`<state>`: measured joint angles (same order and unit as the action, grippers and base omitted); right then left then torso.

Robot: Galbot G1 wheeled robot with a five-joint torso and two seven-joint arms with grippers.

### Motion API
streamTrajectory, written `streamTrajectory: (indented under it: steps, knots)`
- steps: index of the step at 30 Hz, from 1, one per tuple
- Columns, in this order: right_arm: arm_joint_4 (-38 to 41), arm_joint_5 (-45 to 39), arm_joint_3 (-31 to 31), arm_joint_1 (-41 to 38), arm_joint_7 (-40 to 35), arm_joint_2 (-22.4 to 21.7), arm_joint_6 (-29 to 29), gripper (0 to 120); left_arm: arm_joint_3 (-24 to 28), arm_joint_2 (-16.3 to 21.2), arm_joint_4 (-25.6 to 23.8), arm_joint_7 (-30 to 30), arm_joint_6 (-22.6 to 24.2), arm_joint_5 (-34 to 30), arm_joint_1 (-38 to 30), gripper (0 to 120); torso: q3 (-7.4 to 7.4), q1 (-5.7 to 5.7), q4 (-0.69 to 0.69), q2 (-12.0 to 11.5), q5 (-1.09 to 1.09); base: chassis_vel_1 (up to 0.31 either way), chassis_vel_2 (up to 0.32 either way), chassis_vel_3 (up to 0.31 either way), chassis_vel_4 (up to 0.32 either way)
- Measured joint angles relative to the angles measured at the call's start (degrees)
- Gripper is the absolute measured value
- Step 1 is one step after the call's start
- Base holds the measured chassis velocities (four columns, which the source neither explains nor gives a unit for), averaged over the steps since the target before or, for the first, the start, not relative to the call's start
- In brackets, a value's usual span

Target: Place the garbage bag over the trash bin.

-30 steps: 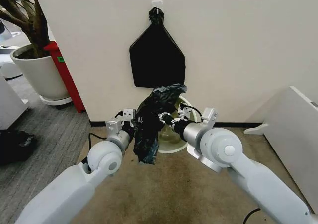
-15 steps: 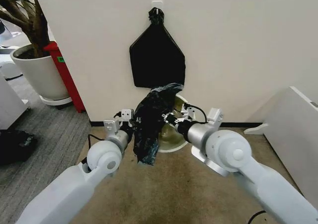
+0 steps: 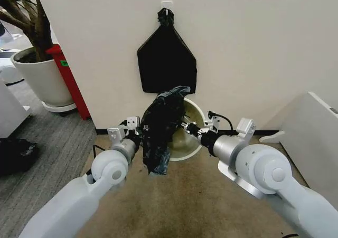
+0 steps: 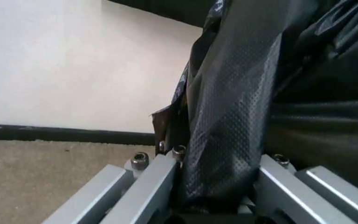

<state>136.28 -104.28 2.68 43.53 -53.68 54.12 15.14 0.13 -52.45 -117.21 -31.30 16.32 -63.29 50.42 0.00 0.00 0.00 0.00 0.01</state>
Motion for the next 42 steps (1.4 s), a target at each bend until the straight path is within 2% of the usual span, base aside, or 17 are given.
streamTrajectory:
  steps: [5,10,14,16,17,19,23,25,31,34,37,38,42]
  knots:
    - [1.0,0.6,0.0,-0.4,-0.9,-0.2,1.5,1,0.1,0.0,0.8,0.9,-1.2,-0.5,0.1,0,0.00,0.00,0.00,0.0,0.00,0.000,0.000,0.000,0.000]
    - [1.4,1.9,-0.5,0.0,-1.5,-0.3,3.6,12,0.8,-0.2,0.9,1.1,-1.6,-0.9,-0.3,0,0.00,0.00,-0.01,0.0,0.00,0.000,0.000,0.000,0.000]
    - [0.7,2.9,-1.4,-0.3,-2.0,0.8,3.8,28,1.4,-0.1,0.9,1.2,-1.7,-0.2,-0.6,0,0.00,0.00,-0.01,0.0,0.00,0.000,0.000,0.000,0.000]
    - [0.5,3.0,-1.6,-0.6,-2.2,1.1,3.8,31,1.4,-0.1,0.9,1.2,-1.7,-0.1,-0.6,0,0.00,0.00,0.00,0.0,-0.01,0.000,0.000,0.000,0.000]
    - [0.1,3.1,-2.0,-1.1,-2.5,1.5,3.7,38,1.5,0.0,0.8,1.2,-1.7,0.0,-0.6,0,0.00,0.00,0.00,0.0,-0.01,0.000,0.000,0.000,0.000]
    - [-0.4,3.1,-2.4,-1.5,-2.7,1.9,3.7,41,1.5,0.1,0.6,1.2,-1.7,0.1,-0.6,0,0.00,0.00,0.00,0.0,-0.01,0.000,0.000,0.000,0.000]
    - [-2.4,3.6,-4.4,-3.2,-3.3,3.4,3.2,63,1.5,0.5,-0.3,1.4,-1.7,0.3,-0.5,0,0.00,0.00,0.00,0.0,-0.01,0.000,0.000,0.000,0.000]
    - [-3.3,3.7,-5.0,-3.6,-3.4,3.9,3.0,66,1.5,0.6,-0.6,1.4,-1.7,0.3,-0.5,0,0.00,0.00,0.00,0.0,-0.01,0.000,0.000,0.000,0.000]
    - [-7.3,4.8,-7.0,-4.7,-3.7,6.4,2.8,93,1.4,0.6,-0.9,1.6,-1.6,0.5,-0.8,0,0.01,0.00,0.00,0.0,-0.01,0.000,0.000,0.000,0.000]
    - [-8.0,5.1,-7.2,-4.8,-3.7,6.6,2.5,98,1.4,0.6,-0.9,1.6,-1.6,0.5,-0.9,0,0.01,0.00,0.00,0.0,-0.01,0.000,0.000,0.000,0.000]
    - [-8.4,5.2,-7.4,-4.8,-3.8,6.7,1.6,87,1.3,0.7,-0.9,1.7,-1.6,0.7,-1.0,0,0.01,0.00,0.00,0.0,-0.01,0.000,0.000,0.000,0.000]
    - [-8.4,5.2,-7.4,-4.8,-3.8,6.7,1.6,87,1.3,0.7,-0.9,1.7,-1.6,0.7,-1.0,0,0.01,0.00,0.00,0.0,-0.01,0.000,0.000,0.000,0.000]
    - [-8.6,5.1,-7.7,-4.9,-3.6,6.9,0.8,70,1.3,0.7,-0.9,1.9,-1.5,0.9,-1.1,0,0.00,0.00,0.00,0.0,-0.01,0.000,0.000,0.000,0.000]
